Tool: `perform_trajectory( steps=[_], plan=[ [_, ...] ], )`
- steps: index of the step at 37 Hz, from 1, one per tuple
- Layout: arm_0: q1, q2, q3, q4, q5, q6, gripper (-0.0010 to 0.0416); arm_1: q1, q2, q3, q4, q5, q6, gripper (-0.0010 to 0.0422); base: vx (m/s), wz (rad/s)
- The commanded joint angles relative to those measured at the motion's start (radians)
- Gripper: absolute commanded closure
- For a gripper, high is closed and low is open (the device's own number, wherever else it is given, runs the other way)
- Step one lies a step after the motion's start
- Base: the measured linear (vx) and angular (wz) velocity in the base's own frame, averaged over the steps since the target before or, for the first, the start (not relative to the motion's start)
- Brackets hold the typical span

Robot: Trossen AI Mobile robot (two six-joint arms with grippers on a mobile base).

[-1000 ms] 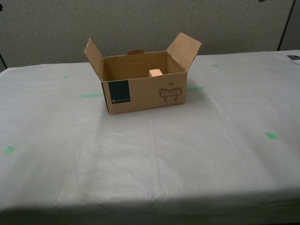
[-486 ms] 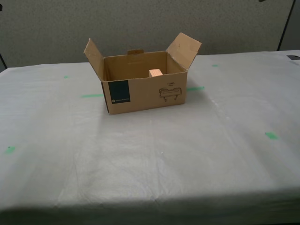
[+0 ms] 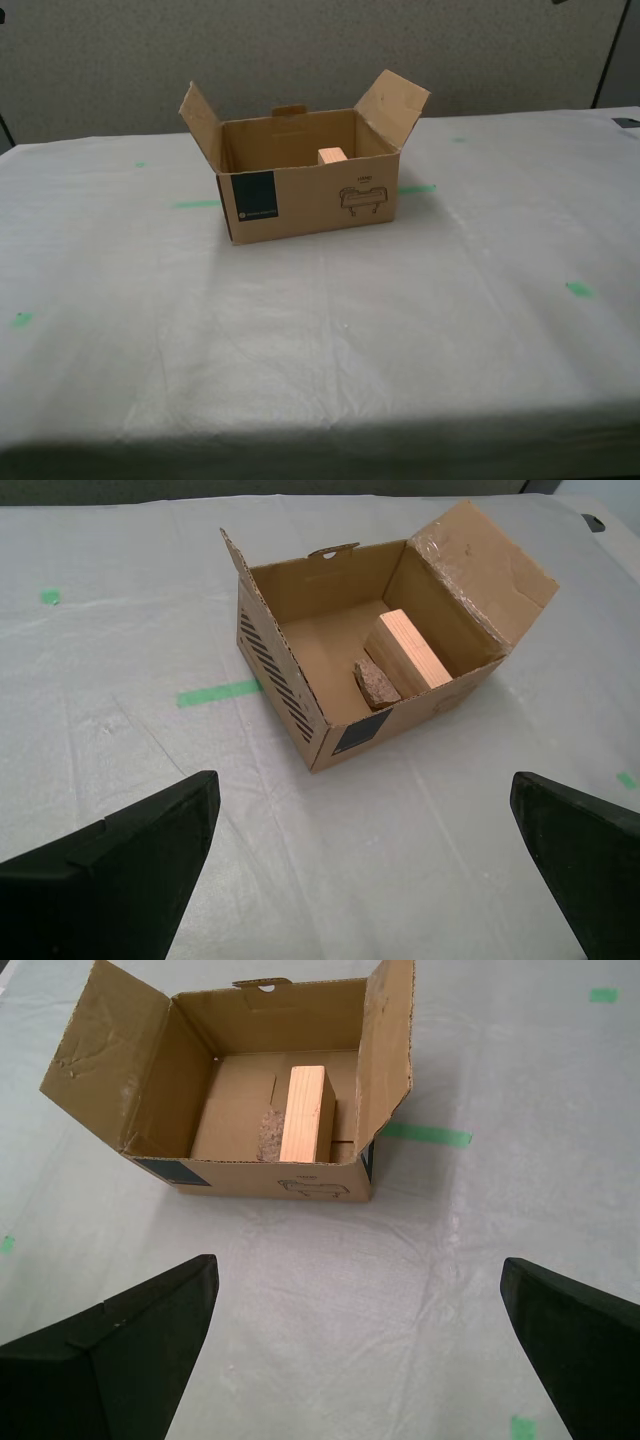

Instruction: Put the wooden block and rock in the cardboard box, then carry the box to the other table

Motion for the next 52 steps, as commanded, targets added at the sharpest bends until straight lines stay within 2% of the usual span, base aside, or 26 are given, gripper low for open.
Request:
perform_trajectory(
  steps=[1,52],
  plan=[
    [0.0,0.0,0.0,0.0,0.004,0.0,0.0012,0.0,0.0,0.0,0.001,-0.001,0.001,0.0014,0.0,0.0],
    [0.0,0.0,0.0,0.0,0.004,0.0,0.0013,0.0,0.0,0.0,0.002,-0.001,0.001,0.0014,0.0,0.0]
  ],
)
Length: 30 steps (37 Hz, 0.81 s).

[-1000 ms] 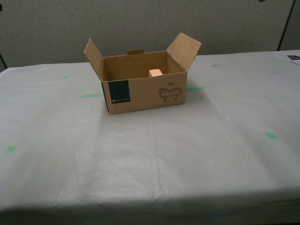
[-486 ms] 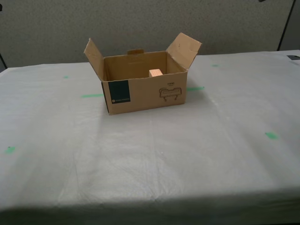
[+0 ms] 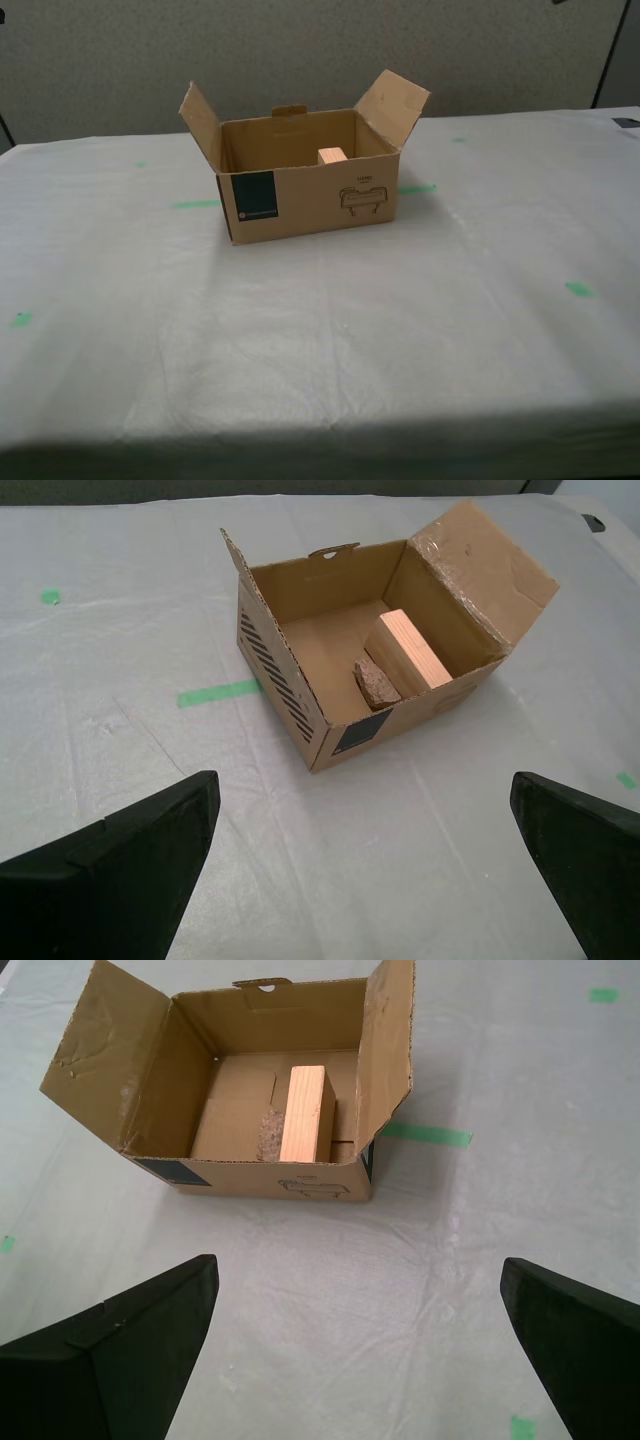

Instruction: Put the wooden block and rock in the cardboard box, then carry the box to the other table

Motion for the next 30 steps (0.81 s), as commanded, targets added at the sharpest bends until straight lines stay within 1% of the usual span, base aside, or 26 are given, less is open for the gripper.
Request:
perform_trajectory(
  steps=[1,30],
  plan=[
    [0.0,0.0,0.0,0.0,0.004,0.0,0.0013,0.0,0.0,0.0,0.002,-0.001,0.001,0.0014,0.0,0.0],
    [0.0,0.0,0.0,0.0,0.004,0.0,0.0012,0.0,0.0,0.0,0.001,-0.001,0.001,0.0014,0.0,0.0]
  ],
)
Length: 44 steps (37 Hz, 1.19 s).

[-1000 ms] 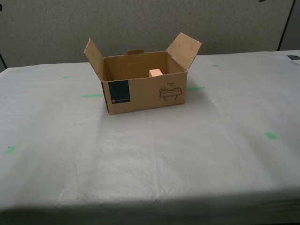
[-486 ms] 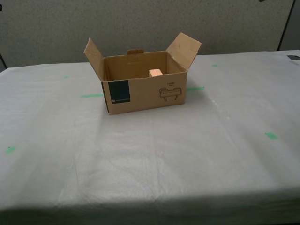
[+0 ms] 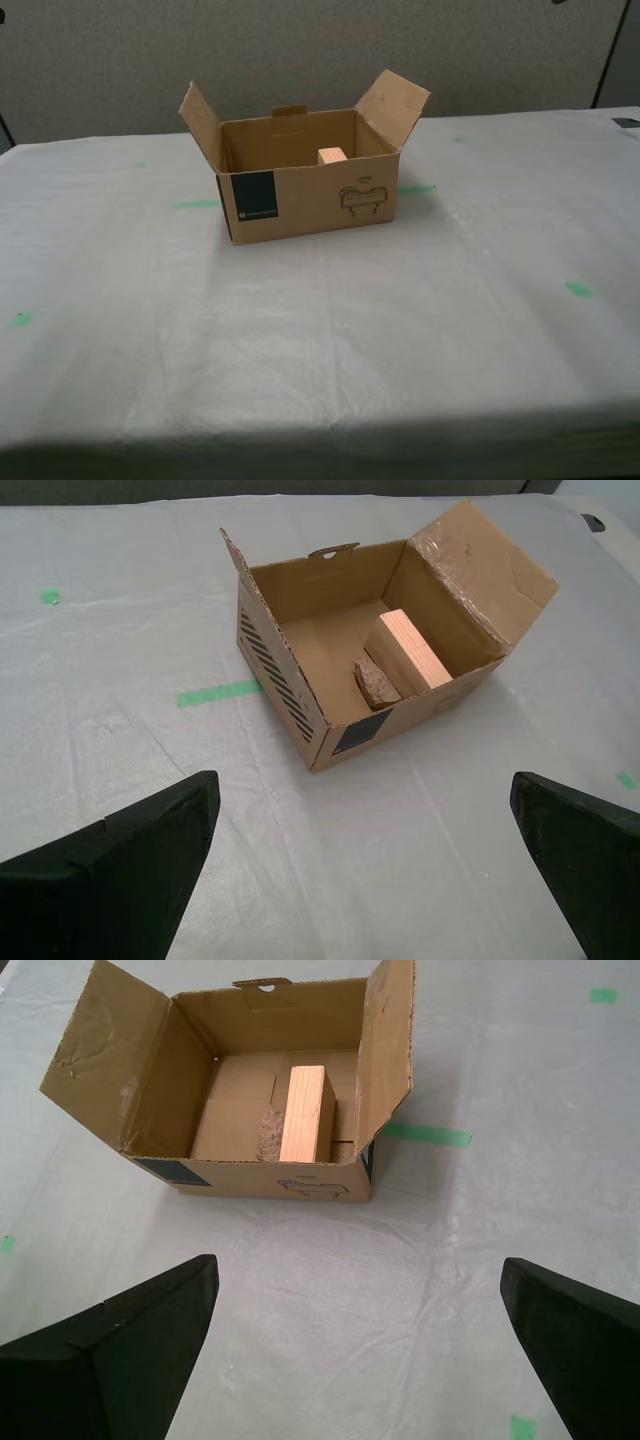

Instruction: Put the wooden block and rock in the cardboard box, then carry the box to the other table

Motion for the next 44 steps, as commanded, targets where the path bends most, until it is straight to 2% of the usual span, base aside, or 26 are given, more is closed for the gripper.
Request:
perform_trajectory(
  steps=[1,44],
  plan=[
    [0.001,0.0,0.0,0.0,0.004,0.0,0.0012,0.0,0.0,0.0,0.002,-0.001,0.001,0.0014,0.0,0.0],
    [0.001,0.0,0.0,0.0,0.004,0.0,0.0012,0.0,0.0,0.0,0.002,-0.001,0.001,0.0014,0.0,0.0]
  ],
)
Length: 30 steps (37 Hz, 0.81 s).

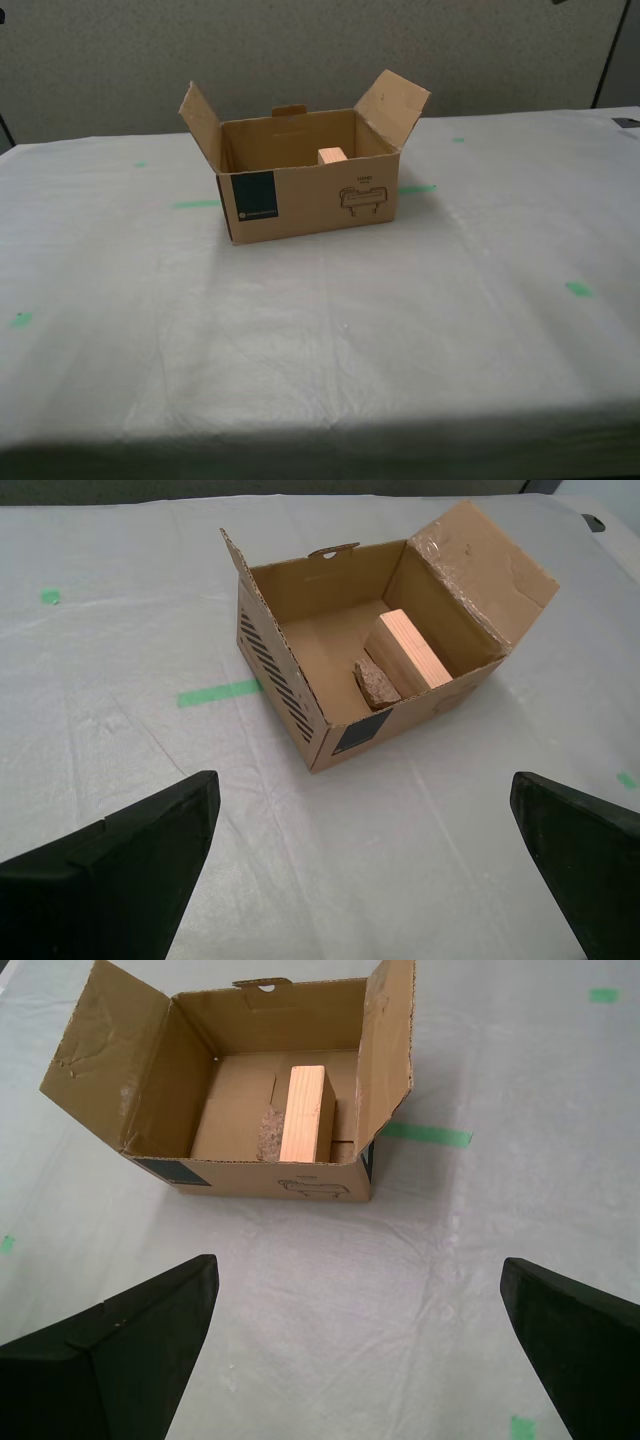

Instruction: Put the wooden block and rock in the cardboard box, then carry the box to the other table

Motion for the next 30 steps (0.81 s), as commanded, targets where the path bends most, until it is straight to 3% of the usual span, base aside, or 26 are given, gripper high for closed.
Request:
perform_trajectory(
  steps=[1,30],
  plan=[
    [0.001,0.0,0.0,0.0,0.004,0.0,0.0013,0.0,0.0,0.0,0.002,-0.001,0.001,0.0014,0.0,0.0],
    [0.001,0.0,0.0,0.0,0.004,0.0,0.0012,0.0,0.0,0.0,0.002,-0.001,0.001,0.0014,0.0,0.0]
  ],
)
